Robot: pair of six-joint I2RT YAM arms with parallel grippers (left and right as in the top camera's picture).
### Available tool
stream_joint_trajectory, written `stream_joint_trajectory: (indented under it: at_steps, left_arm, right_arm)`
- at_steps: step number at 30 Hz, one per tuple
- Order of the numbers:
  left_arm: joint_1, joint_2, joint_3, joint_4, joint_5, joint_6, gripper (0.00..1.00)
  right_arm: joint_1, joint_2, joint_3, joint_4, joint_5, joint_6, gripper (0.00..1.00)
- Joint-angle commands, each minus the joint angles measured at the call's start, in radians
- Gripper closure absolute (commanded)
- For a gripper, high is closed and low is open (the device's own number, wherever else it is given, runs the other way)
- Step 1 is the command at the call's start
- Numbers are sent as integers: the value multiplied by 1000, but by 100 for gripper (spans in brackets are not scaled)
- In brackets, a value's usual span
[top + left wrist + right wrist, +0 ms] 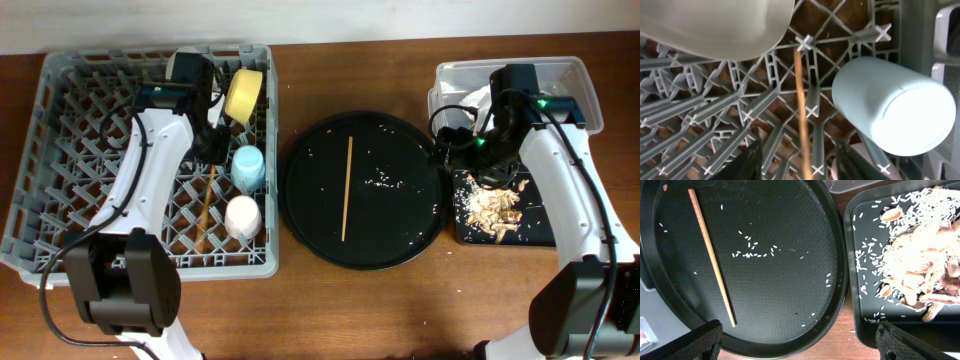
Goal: Sort waste into correct bins and load items into the dishwasher rack
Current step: 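Grasp one wooden chopstick with the left gripper and place it in the rack, then grasp the second chopstick with the left gripper and place it in the rack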
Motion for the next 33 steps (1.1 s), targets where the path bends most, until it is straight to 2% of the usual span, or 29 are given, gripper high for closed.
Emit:
stream_joint_trajectory:
  at_steps: [1, 5, 9, 12, 13, 14, 16, 21, 24, 31, 33]
  left_arm:
    - [1, -10, 43, 9, 2, -3, 48]
    - [-84, -11, 249, 11, 235, -38, 49]
    - [-295, 4, 260, 80, 211, -182, 49]
    - [-452, 104, 260, 111, 108, -282, 49]
    - [-477, 136, 260, 109, 90, -304, 51]
    - [-488, 156, 260, 106, 84, -317, 53]
    - [-514, 226, 260, 109, 83, -348, 65]
    - [-531, 373, 260, 132, 84, -400, 65]
    - [-535, 412, 259, 128, 130, -399, 65]
    - [-550, 462, 237, 150, 129, -399, 65]
    - [-550, 471, 237, 150, 129, -399, 71]
  right_arm:
    - [-1, -10, 15, 1, 9, 1, 1]
    - [-1, -10, 15, 1, 9, 1, 2]
    - [-1, -10, 15, 1, 9, 1, 1]
    - [-1, -10, 15, 1, 9, 1, 2]
    - [-1, -10, 15, 1, 9, 1, 2]
    - [-1, -10, 15, 1, 9, 1, 2]
    - [-1, -10, 15, 1, 9, 1, 2]
    - [-1, -10, 15, 1, 9, 1, 2]
    - [-1, -10, 15, 1, 9, 1, 2]
    - [-1, -10, 15, 1, 9, 1, 2]
    - [-1, -10, 15, 1, 9, 1, 1]
